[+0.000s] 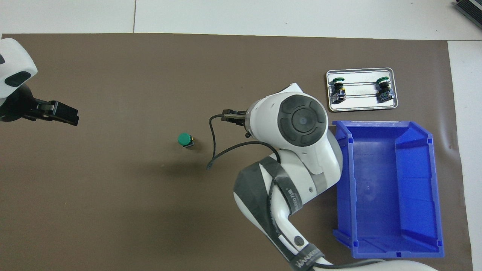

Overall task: Place and press button with both arms
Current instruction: 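Reach the right gripper down to the green button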

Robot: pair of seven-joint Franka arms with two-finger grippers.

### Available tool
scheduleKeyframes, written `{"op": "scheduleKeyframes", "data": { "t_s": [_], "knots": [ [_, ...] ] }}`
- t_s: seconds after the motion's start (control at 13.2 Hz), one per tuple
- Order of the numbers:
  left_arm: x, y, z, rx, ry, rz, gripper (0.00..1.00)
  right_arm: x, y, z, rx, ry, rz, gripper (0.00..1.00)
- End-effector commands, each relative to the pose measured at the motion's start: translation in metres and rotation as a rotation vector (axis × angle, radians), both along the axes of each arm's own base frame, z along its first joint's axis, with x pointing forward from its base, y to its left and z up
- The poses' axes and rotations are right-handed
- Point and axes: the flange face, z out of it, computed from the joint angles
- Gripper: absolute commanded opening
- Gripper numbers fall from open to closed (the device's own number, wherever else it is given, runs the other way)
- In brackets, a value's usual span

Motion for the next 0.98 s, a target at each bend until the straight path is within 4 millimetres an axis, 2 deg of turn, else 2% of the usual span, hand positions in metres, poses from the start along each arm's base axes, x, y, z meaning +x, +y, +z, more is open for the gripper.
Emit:
{"op": "scheduleKeyframes", "data": {
  "t_s": [0.0,0.15,0.3,0.38,0.45,0.68,0.91],
  "knots": [
    [-0.011,0.008,0.001,-0.010,0.009,0.014,1.00,-0.006,0.050,-0.017,0.062,-0.039,0.040,1.00],
    [-0.011,0.008,0.001,-0.010,0.009,0.014,1.00,-0.013,0.083,-0.035,0.058,-0.066,0.084,1.00],
    [-0.011,0.008,0.001,-0.010,0.009,0.014,1.00,-0.030,0.134,-0.073,0.031,-0.082,0.165,1.00],
    [-0.011,0.008,0.001,-0.010,0.009,0.014,1.00,-0.027,0.142,-0.084,0.007,-0.104,0.195,1.00],
    [-0.011,0.008,0.001,-0.010,0.009,0.014,1.00,-0.023,0.140,-0.091,-0.030,-0.140,0.225,1.00],
    [-0.011,0.008,0.001,-0.010,0.009,0.014,1.00,-0.028,0.152,-0.121,-0.101,-0.205,0.313,1.00],
    [-0.011,0.008,0.001,-0.010,0.009,0.014,1.00,-0.029,0.157,-0.119,-0.116,-0.256,0.352,1.00]
  ]
}}
